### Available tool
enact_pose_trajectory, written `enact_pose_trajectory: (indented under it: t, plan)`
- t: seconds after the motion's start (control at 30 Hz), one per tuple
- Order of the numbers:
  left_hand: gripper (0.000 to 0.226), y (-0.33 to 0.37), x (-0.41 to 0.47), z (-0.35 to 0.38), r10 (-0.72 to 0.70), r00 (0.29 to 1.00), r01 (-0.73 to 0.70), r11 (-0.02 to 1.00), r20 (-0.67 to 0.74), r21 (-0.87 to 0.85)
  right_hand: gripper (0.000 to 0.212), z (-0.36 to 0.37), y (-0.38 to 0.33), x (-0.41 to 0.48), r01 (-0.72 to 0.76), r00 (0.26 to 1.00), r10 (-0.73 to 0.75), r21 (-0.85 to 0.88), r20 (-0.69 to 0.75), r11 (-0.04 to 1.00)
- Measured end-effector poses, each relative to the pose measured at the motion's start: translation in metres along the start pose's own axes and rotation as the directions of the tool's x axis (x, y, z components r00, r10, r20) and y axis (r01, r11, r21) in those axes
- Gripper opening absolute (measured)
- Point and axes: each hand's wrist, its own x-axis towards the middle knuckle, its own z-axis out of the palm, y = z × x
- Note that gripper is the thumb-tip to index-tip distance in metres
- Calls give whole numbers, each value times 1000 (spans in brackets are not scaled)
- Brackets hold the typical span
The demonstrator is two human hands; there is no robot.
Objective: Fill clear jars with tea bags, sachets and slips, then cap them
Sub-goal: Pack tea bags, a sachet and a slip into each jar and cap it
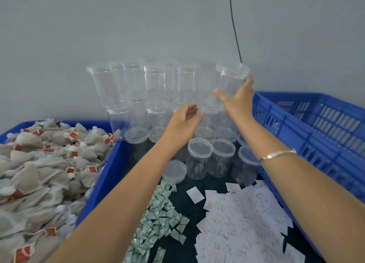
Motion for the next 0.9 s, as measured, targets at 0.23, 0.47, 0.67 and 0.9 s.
enact_pose_trajectory:
  t: [0.23,0.47,0.67,0.9]
  plan:
    - [90,-15,-88,-9,1,1000,0,976,5,-216,110,-24,2,-150,58,969,-121,275,217,960]
    - [85,-82,-194,16,-52,993,33,984,-102,-175,114,-33,41,-255,-33,763,-118,220,635,975]
    - [83,-137,-242,18,-53,964,119,962,261,-245,44,-72,55,-249,307,412,74,-215,908,927]
    - [94,-154,-244,14,-92,996,93,994,11,-50,82,-47,10,-257,645,435,1,-313,900,697]
